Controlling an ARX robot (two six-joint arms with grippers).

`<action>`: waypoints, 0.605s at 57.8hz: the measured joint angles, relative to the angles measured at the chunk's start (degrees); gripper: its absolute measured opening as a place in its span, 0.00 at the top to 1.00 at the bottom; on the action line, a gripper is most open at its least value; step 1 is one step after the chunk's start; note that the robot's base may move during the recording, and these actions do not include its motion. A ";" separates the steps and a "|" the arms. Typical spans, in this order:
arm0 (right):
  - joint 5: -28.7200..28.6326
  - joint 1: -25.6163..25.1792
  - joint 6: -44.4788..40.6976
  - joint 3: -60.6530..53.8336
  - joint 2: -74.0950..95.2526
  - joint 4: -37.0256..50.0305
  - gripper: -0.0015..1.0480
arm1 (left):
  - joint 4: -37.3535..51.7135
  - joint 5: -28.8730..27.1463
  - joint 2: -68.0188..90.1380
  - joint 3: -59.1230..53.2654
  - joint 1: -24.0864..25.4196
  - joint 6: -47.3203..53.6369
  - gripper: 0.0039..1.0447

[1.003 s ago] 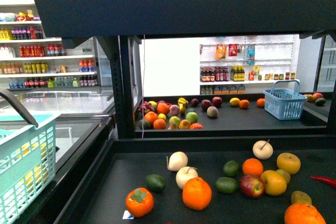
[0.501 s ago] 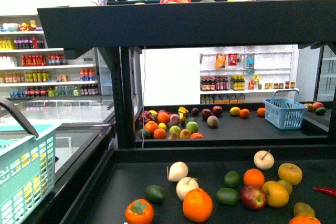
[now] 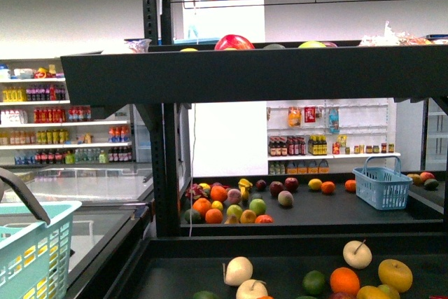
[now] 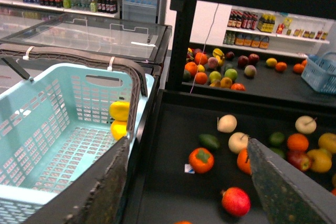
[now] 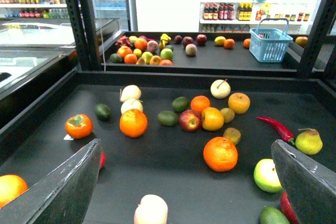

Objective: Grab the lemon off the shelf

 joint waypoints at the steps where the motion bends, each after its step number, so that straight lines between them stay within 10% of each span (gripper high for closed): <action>1: 0.00 0.00 0.00 0.00 0.00 0.00 0.07 | -0.46 -0.09 -1.01 -0.72 0.00 0.17 0.42; 19: 0.00 0.00 0.00 0.00 -0.02 0.00 0.07 | -0.59 -0.46 -18.16 -17.05 -0.13 3.37 0.98; 35: 0.02 0.00 0.00 0.00 -0.02 0.00 0.07 | 1.07 -0.46 -21.92 -22.10 -0.13 3.63 0.98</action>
